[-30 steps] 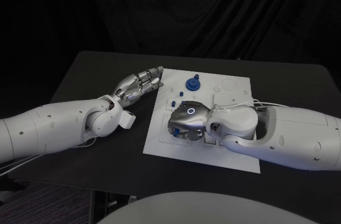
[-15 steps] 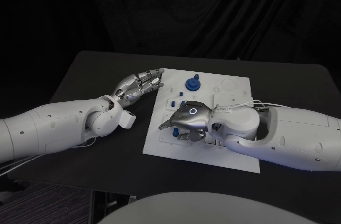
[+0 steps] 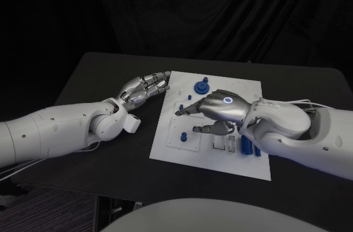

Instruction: Assemble the parts on the task board

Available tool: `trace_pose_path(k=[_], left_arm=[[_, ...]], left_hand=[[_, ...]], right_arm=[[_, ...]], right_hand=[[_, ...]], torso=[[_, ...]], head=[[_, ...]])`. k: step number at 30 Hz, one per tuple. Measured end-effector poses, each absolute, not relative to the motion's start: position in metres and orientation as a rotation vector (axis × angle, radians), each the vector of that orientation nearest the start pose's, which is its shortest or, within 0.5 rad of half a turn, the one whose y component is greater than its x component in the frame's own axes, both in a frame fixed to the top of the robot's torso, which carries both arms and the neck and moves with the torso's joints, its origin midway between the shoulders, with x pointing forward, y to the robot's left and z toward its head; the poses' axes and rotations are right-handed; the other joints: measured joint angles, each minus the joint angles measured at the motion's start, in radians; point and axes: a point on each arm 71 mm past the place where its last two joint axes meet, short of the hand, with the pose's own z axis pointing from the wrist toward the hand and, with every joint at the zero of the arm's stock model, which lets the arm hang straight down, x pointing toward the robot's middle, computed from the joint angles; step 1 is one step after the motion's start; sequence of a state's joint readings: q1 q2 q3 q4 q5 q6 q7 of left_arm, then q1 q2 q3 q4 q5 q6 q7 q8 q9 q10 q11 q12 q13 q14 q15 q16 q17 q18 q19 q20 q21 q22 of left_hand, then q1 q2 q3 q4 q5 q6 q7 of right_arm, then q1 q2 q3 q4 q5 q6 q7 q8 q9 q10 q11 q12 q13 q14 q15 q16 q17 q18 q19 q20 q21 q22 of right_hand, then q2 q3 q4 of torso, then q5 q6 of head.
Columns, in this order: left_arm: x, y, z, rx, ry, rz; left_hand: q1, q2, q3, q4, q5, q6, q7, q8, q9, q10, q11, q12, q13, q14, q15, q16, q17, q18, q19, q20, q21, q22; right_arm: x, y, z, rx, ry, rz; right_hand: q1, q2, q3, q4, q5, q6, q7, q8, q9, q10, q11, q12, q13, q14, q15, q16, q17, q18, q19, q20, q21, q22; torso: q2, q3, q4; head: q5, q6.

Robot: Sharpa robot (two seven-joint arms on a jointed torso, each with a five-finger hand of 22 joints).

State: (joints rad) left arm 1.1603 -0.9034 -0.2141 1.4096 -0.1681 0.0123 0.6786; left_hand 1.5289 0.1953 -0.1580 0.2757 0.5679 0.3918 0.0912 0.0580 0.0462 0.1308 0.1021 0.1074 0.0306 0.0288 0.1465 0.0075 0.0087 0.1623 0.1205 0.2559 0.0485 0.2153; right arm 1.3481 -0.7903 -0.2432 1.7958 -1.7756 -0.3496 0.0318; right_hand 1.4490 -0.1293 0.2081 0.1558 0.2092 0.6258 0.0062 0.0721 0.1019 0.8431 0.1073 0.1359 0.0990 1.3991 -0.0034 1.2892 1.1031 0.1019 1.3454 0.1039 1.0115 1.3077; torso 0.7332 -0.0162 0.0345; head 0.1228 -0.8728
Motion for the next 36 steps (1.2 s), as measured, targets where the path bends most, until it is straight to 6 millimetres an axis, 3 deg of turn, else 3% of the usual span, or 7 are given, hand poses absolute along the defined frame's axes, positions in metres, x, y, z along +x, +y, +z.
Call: trace_pose_path(k=[7,10,11,14,22,31,36], left_arm=[[0.46,0.262,-0.242,-0.844,1.508,-1.716],[0.459,0.263,-0.242,-0.846,1.507,-1.715],[0.459,0.263,-0.242,-0.846,1.507,-1.715],[0.459,0.263,-0.242,-0.846,1.508,-1.716],[0.459,0.261,-0.242,-0.845,1.509,-1.72],[0.459,0.26,-0.242,-0.844,1.509,-1.721],[0.459,0.261,-0.242,-0.845,1.509,-1.72]], left_hand=[[0.0,0.0,0.0,0.0,0.0,0.0,0.0,0.0,0.0,0.0,0.0,0.0,0.0,0.0,0.0,0.0,0.0,0.0,0.0,0.0,0.0,0.0],[0.0,0.0,0.0,0.0,0.0,0.0,0.0,0.0,0.0,0.0,0.0,0.0,0.0,0.0,0.0,0.0,0.0,0.0,0.0,0.0,0.0,0.0],[0.0,0.0,0.0,0.0,0.0,0.0,0.0,0.0,0.0,0.0,0.0,0.0,0.0,0.0,0.0,0.0,0.0,0.0,0.0,0.0,0.0,0.0],[0.0,0.0,0.0,0.0,0.0,-0.004,-0.004,0.0,0.0,0.003,0.003,0.0,0.0,0.004,0.004,0.0,0.0,0.0,0.004,0.004,0.0,0.0],[0.0,0.0,0.003,-0.003,0.0,-0.004,-0.004,0.0,0.0,0.007,0.007,0.0,0.0,0.004,0.004,0.0,0.0,0.0,0.004,0.004,0.0,-0.001],[0.0,0.0,0.003,-0.003,0.0,-0.001,-0.001,0.0,0.0,0.007,0.007,0.0,0.0,0.004,0.004,0.0,0.0,0.0,0.004,0.004,0.0,-0.001],[0.0,0.0,0.003,-0.003,0.0,0.0,0.0,0.0,0.0,0.007,0.007,0.0,0.0,0.004,0.004,0.0,0.0,0.0,0.004,0.004,0.0,-0.001]], right_arm=[[0.406,-0.146,-0.133,-0.622,1.413,0.86],[0.408,-0.167,-0.13,-0.551,1.435,0.843],[0.409,-0.173,-0.13,-0.533,1.442,0.836],[0.411,-0.195,-0.131,-0.471,1.471,0.801],[0.413,-0.232,-0.15,-0.338,1.632,0.671],[0.411,-0.249,-0.176,-0.249,1.826,0.504],[0.409,-0.251,-0.183,-0.224,1.891,0.432]], right_hand=[[0.05,0.023,0.012,-0.011,0.0,0.243,0.095,0.081,0.033,0.196,-0.044,0.261,0.129,-0.017,-0.013,-0.025,-0.042,0.0,-0.011,-0.007,-0.045,0.0],[0.062,0.029,0.007,-0.029,0.0,0.337,0.085,0.099,0.049,0.234,-0.09,0.828,0.736,0.01,-0.043,0.019,0.03,0.0,0.0,-0.044,-0.015,0.0],[0.049,0.041,0.009,-0.02,0.0,0.36,0.078,0.112,0.065,0.416,-0.101,1.078,1.035,0.051,-0.05,0.119,0.151,-0.002,0.052,-0.048,0.106,0.0],[0.012,0.056,-0.013,0.019,0.0,0.369,0.07,0.125,0.09,0.608,-0.123,1.404,1.196,0.066,-0.063,0.255,0.201,-0.048,0.113,-0.06,0.306,0.0],[-0.24,0.072,-0.089,0.135,-0.021,0.352,0.063,0.17,0.155,0.619,-0.125,1.432,1.209,0.068,-0.064,0.279,0.205,-0.064,0.118,-0.064,0.449,0.0],[-0.429,0.063,-0.082,0.138,-0.067,0.313,0.031,0.429,0.412,0.624,-0.134,1.432,1.209,0.066,-0.084,0.279,0.205,-0.063,0.121,-0.079,0.475,0.0],[-0.497,0.056,-0.065,0.137,-0.062,0.311,0.021,0.52,0.516,0.622,-0.136,1.432,1.209,0.067,-0.098,0.279,0.205,-0.074,0.121,-0.09,0.495,0.0]], torso=[[0.0,0.0,0.0008],[0.001,0.0001,0.0007],[0.001,0.0,0.0003],[0.001,-0.0004,-0.0004],[0.001,-0.0023,-0.0039],[0.001,-0.0027,-0.003],[0.001,-0.0027,-0.0029]], head=[[-0.01,0.0],[-0.012,0.0],[-0.012,0.0],[-0.011,0.0],[-0.003,0.0],[-0.017,0.0],[-0.018,0.0]])
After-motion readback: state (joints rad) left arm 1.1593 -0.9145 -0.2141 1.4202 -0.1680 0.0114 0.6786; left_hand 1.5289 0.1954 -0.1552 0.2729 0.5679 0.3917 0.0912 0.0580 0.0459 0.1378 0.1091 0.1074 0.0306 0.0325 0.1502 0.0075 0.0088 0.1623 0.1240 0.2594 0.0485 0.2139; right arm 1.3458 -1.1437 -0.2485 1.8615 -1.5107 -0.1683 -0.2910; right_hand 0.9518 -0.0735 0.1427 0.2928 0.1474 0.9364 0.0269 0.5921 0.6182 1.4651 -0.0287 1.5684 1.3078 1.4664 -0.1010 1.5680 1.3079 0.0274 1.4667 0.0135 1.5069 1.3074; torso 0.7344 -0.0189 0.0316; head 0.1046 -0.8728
